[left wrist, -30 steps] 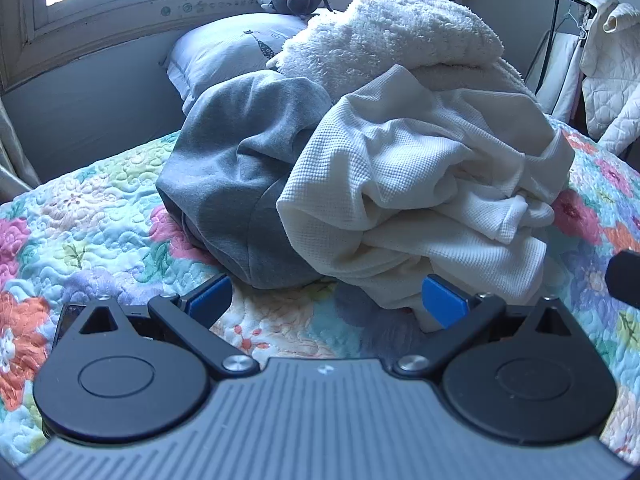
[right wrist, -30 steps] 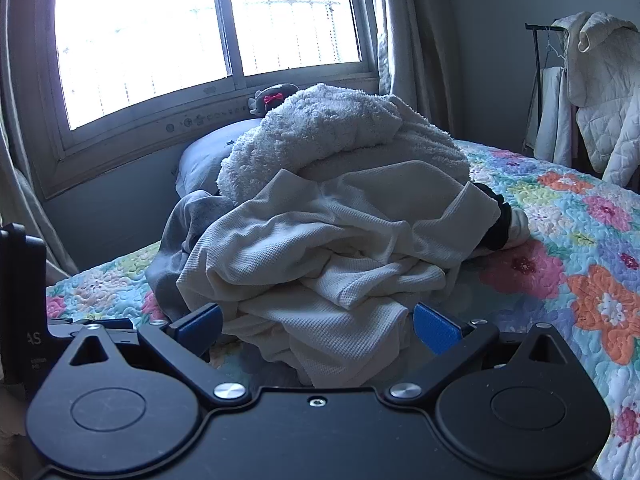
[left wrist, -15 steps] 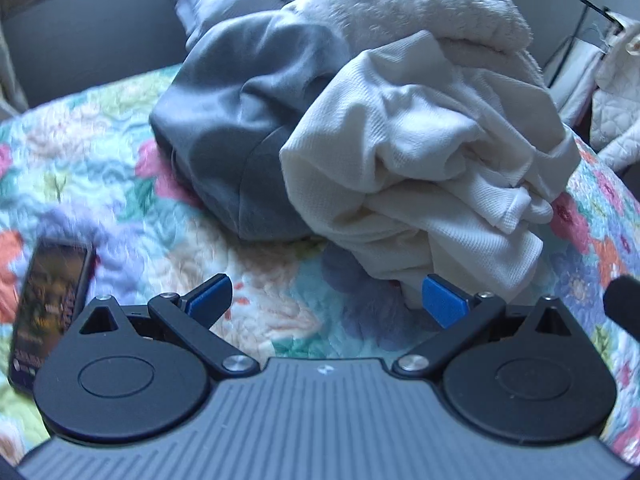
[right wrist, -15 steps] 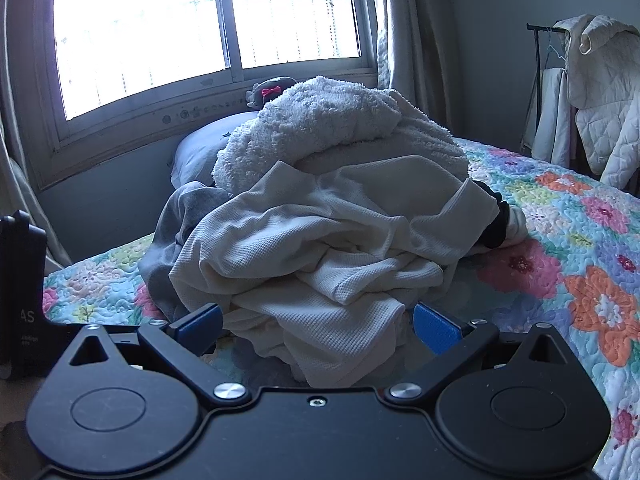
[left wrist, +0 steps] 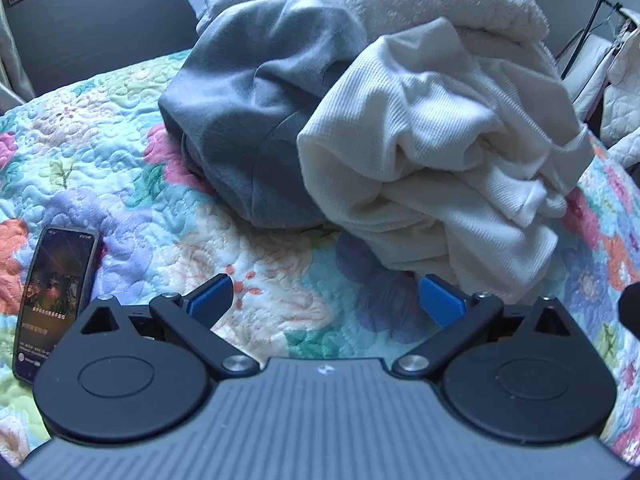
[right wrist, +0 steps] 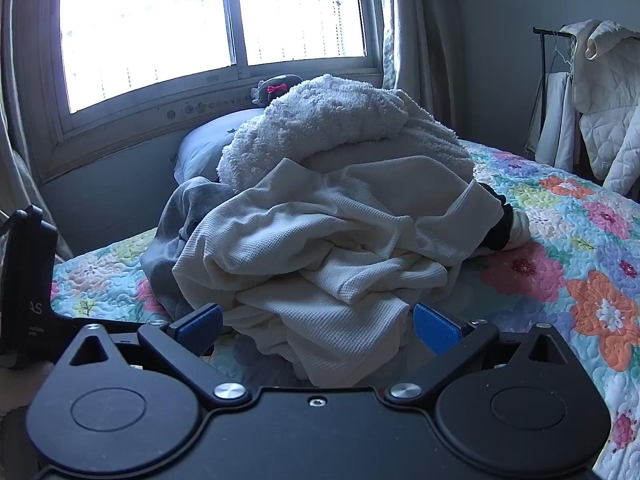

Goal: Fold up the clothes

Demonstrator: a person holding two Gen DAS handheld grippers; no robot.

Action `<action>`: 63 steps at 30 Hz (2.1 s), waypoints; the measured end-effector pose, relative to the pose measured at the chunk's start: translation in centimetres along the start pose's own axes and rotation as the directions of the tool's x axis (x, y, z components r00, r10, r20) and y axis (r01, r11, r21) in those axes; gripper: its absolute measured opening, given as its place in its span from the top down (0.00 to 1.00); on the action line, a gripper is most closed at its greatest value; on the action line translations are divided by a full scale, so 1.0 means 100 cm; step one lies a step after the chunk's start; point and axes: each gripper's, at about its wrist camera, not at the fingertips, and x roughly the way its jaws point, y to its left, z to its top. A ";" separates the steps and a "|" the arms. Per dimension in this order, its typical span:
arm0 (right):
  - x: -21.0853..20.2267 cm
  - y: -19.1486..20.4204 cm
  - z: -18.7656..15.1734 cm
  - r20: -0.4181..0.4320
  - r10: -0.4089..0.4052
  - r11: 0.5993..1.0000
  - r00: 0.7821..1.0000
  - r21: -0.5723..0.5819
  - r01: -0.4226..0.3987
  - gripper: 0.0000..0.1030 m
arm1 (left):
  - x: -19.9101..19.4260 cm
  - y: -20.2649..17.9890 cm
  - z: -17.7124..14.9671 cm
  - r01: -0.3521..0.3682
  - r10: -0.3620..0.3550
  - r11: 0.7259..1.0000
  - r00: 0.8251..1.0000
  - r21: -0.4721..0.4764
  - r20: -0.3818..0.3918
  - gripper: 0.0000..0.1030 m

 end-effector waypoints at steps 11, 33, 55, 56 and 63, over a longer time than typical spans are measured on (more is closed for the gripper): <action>0.048 0.003 -0.007 -0.054 0.007 0.994 0.999 -0.105 -0.013 0.00 | 0.008 -0.001 -0.012 -0.013 0.009 0.992 1.000 0.129 0.028 0.00; 0.171 -0.054 -0.033 -0.233 0.105 0.988 0.967 0.133 -0.076 0.27 | 0.086 -0.023 0.064 -0.087 0.035 0.955 0.982 0.282 0.184 0.09; 0.094 -0.045 -0.005 -0.158 0.046 0.995 0.986 0.090 -0.032 0.85 | 0.059 -0.045 0.048 0.071 -0.148 0.937 0.967 0.342 0.205 0.62; 0.102 -0.043 -0.008 -0.182 0.034 0.997 0.983 0.080 -0.019 0.75 | 0.061 -0.043 0.049 0.075 -0.149 0.941 0.968 0.330 0.204 0.59; 0.136 -0.049 -0.016 -0.218 0.052 0.981 0.975 0.192 -0.009 0.21 | 0.075 -0.037 0.049 0.057 -0.131 0.944 0.969 0.325 0.211 0.47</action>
